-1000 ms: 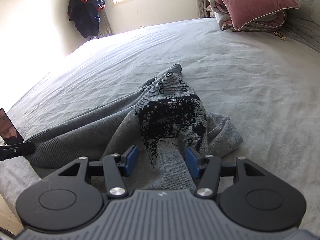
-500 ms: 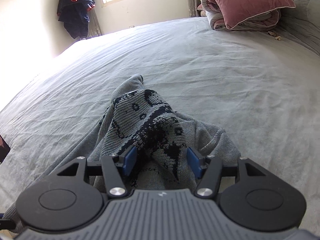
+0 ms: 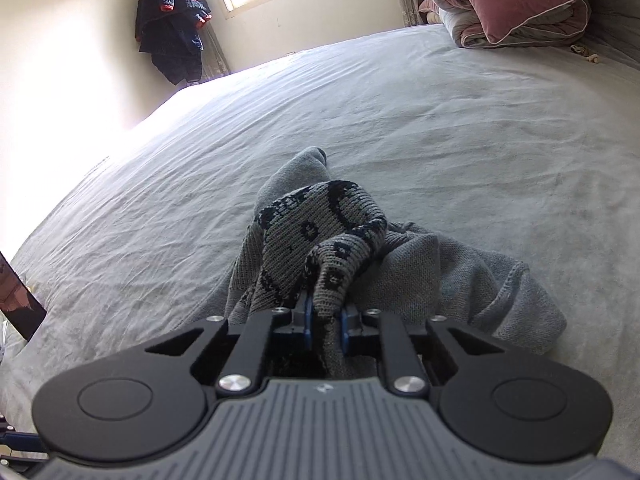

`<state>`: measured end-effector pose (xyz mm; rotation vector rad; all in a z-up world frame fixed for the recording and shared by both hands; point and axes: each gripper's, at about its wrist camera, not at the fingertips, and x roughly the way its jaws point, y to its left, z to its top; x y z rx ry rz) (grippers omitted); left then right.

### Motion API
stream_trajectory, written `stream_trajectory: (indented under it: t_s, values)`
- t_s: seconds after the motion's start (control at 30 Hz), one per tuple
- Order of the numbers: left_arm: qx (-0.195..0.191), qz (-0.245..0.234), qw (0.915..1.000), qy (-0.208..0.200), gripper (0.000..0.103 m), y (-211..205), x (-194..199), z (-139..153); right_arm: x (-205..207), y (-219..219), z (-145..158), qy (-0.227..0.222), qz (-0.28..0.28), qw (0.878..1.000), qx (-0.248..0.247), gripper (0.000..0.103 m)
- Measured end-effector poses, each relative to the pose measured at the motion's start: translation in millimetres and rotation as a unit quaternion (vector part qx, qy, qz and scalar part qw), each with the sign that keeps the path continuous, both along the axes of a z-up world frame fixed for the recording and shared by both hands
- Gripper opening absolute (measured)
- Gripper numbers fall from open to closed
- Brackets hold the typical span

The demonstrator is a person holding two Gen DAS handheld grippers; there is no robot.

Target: Fold clothes

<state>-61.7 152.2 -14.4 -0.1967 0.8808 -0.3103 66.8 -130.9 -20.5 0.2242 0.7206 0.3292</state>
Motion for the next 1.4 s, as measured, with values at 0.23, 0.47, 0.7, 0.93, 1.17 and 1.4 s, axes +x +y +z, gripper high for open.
stream_trajectory:
  t_s: [0.23, 0.47, 0.7, 0.93, 1.17, 1.4]
  values:
    - [0.006, 0.067, 0.9974, -0.024, 0.052, 8.1, 24.2, 13.8, -22.7, 32.8, 16.5, -0.015, 0.092, 0.995, 0.026, 0.015]
    - [-0.021, 0.092, 0.9953, -0.023, 0.053, 4.0, 49.5, 16.6, -59.9, 67.2, 14.3, -0.01, 0.21, 0.978, 0.012, 0.014]
    - [-0.036, 0.097, 0.9944, -0.022, 0.054, -11.8, 71.9, 16.0, -91.6, 87.1, 11.8, 0.011, 0.315, 0.949, 0.005, 0.012]
    - [-0.053, 0.119, 0.9915, -0.009, 0.055, -22.8, 98.9, 5.3, -105.3, 95.8, -1.2, 0.04, 0.346, 0.937, -0.022, 0.012]
    - [-0.071, 0.138, 0.9879, -0.007, 0.055, -35.4, 126.4, -4.0, -106.4, 90.9, 9.0, 0.017, 0.346, 0.938, -0.019, 0.055]
    - [-0.098, 0.167, 0.981, 0.0, 0.055, -35.5, 141.2, -13.9, -84.6, 52.4, 33.3, -0.028, 0.257, 0.965, 0.032, 0.06]
